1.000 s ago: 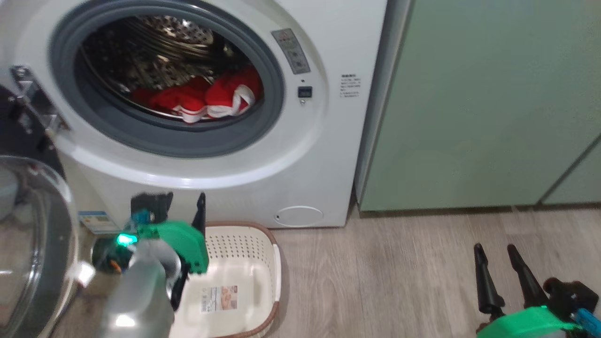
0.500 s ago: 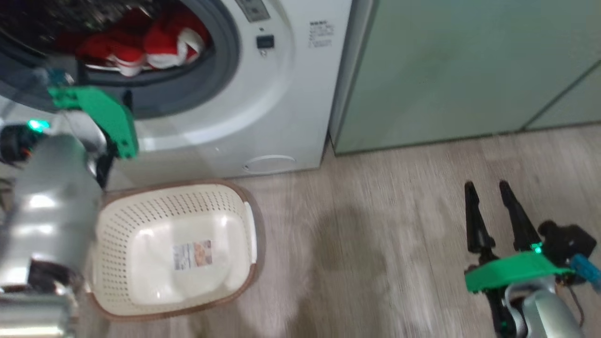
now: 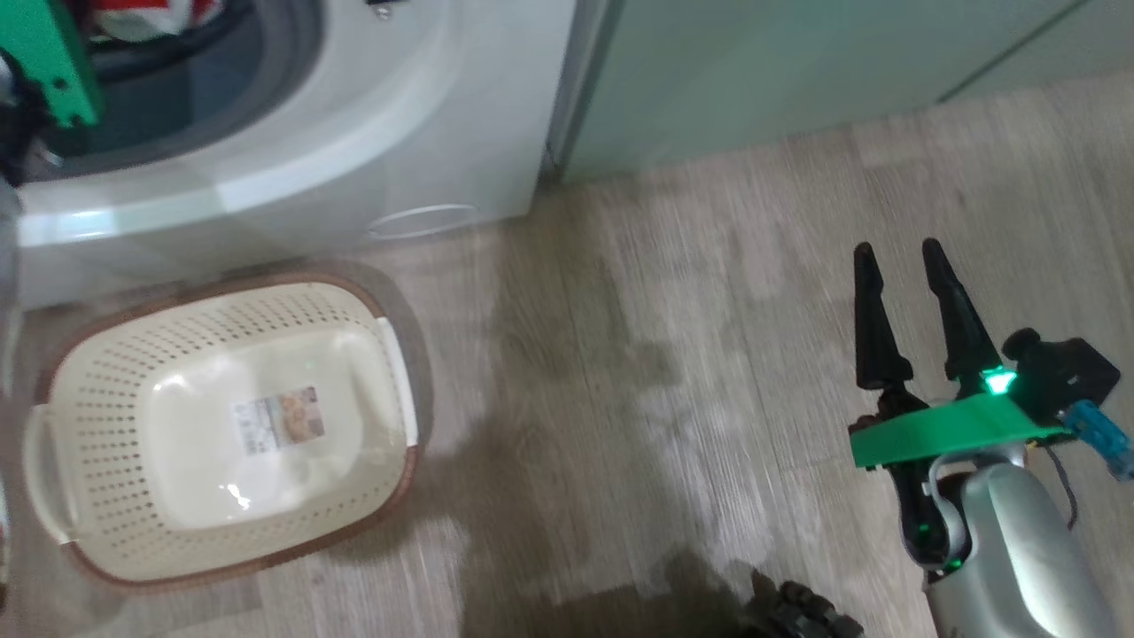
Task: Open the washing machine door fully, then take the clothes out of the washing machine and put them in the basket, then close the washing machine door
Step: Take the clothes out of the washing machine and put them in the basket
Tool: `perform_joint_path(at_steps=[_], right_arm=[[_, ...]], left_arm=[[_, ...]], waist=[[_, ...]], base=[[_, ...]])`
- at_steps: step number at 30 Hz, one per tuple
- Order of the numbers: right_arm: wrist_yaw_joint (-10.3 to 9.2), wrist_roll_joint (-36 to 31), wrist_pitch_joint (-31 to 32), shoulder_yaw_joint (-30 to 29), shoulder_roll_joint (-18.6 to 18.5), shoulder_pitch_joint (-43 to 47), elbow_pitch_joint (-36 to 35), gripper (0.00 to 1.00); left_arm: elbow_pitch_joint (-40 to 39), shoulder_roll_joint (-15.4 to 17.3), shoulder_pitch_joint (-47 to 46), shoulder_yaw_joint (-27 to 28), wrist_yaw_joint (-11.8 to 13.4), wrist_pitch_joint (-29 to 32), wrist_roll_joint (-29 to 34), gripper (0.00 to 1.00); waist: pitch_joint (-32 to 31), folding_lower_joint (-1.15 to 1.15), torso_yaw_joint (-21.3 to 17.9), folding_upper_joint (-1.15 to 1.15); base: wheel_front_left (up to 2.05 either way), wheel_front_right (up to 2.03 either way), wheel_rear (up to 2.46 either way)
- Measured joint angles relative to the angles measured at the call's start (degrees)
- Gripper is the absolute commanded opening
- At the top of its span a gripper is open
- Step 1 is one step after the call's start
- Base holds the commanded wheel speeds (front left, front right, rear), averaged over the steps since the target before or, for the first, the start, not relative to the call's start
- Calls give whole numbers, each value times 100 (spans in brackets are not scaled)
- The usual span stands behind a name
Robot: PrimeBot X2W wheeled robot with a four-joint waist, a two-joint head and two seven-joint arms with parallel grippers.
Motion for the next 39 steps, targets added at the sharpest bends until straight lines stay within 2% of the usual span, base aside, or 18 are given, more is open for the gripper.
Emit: perform_joint_path(at_steps=[5,12,16,24,25,26,27,28,29,35,39], right_arm=[[0,8,0,74,63,-141,3,100],[0,51,0,151,83,-230,2,100],[0,170,0,230,85,-411,-8,100],[1,257,0,331,87,-513,-18,100],[0,260,0,337,87,-513,-18,100],[0,260,0,337,87,-513,-18,100],[0,260,0,339,87,-513,-18,100],[0,260,0,339,87,-513,-16,100],[0,260,0,339,87,-513,-16,100],[0,260,0,274,89,-498,34,100],[0,243,0,165,90,-406,75,100]], left_arm=[[19,293,-328,-102,13,116,12,100],[193,650,-543,-111,321,278,19,100],[263,795,-676,-102,499,420,19,100],[371,961,-777,-166,661,647,36,100],[369,967,-792,-177,660,673,37,85],[369,967,-792,-177,660,673,37,52],[375,969,-811,-187,657,676,37,52],[374,967,-811,-198,643,664,37,40],[377,967,-807,-207,614,622,36,0],[391,927,-579,-338,521,272,36,0],[400,775,-298,-400,456,-2,36,0]], waist=[[373,0,-276,0],[675,0,-502,0],[825,-1,-587,0],[1029,-1,-692,0],[1041,-1,-698,0],[1041,-1,-698,0],[1050,-1,-702,0],[1053,-1,-701,0],[1047,-1,-698,0],[850,-1,-607,0],[594,-1,-493,0]], base=[[0,0,0],[0,0,0],[0,0,0],[0,0,0],[0,0,0],[0,0,0],[0,0,0],[0,0,0],[0,0,0],[0,0,0],[0,0,0]])
